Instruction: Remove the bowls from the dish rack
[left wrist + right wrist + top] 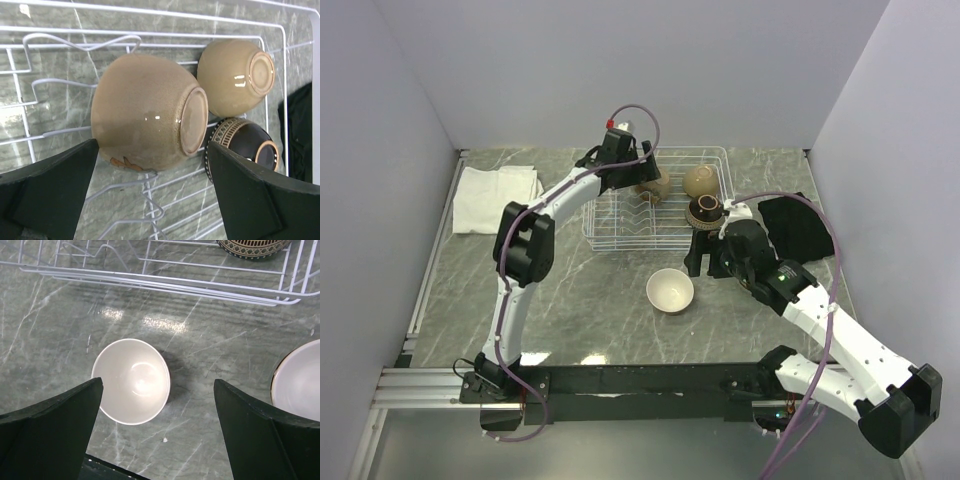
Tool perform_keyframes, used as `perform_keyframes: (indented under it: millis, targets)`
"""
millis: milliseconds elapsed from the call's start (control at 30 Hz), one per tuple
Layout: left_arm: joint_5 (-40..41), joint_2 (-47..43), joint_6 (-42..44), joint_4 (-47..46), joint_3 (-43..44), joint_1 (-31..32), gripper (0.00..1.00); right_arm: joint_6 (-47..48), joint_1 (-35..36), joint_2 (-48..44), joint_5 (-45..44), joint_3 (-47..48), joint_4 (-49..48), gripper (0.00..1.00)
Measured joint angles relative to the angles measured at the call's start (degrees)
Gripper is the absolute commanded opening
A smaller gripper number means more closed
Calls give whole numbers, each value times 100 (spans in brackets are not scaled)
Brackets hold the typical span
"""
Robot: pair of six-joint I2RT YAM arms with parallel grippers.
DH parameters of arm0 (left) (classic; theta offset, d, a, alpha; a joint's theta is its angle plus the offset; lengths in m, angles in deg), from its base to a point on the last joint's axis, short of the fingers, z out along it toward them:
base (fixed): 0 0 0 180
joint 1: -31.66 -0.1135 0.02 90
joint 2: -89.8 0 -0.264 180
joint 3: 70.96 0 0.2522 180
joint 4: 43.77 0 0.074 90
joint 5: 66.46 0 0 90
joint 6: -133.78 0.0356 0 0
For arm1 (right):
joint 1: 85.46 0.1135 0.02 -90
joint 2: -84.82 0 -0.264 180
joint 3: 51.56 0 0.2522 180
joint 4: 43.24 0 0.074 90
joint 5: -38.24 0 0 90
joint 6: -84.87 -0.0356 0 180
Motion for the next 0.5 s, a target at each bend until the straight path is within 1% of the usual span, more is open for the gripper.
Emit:
perform_keyframes:
  millis: [267,500]
  targets:
    - [704,-85,26,-90,-87,59,99,17,-44,0,-17,0,-2,100]
    - [726,-83,26,175,13,24,99,20,-66,0,-22,0,-2,100]
